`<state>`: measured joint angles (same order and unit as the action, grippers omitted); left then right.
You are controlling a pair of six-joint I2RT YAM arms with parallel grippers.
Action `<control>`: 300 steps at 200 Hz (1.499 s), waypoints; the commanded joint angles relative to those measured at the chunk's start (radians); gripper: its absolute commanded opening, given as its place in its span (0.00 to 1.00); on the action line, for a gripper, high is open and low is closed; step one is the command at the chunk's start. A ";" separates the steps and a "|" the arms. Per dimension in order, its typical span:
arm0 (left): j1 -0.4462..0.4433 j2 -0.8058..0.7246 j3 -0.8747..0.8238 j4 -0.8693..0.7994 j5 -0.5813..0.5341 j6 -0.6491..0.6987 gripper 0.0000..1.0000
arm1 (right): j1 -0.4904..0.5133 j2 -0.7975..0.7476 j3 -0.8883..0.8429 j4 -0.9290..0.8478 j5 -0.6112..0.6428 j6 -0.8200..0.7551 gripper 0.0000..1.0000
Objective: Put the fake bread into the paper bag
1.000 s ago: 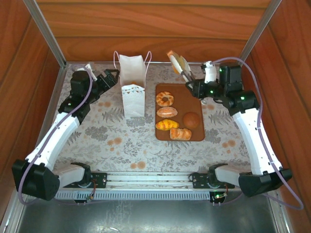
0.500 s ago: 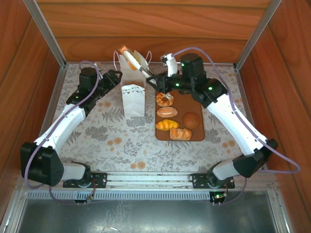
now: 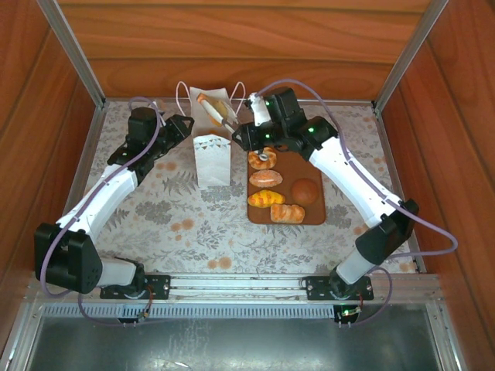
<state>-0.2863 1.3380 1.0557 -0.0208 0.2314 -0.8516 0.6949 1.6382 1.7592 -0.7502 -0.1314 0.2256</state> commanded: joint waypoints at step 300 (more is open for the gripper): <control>0.008 -0.104 -0.027 -0.004 0.026 0.027 0.73 | 0.022 -0.184 0.120 -0.157 0.156 -0.124 0.64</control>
<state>-0.2836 1.2919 1.0496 -0.0223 0.2588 -0.8394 0.7074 1.5452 1.8912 -0.9058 -0.0265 0.1059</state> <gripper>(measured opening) 0.715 0.639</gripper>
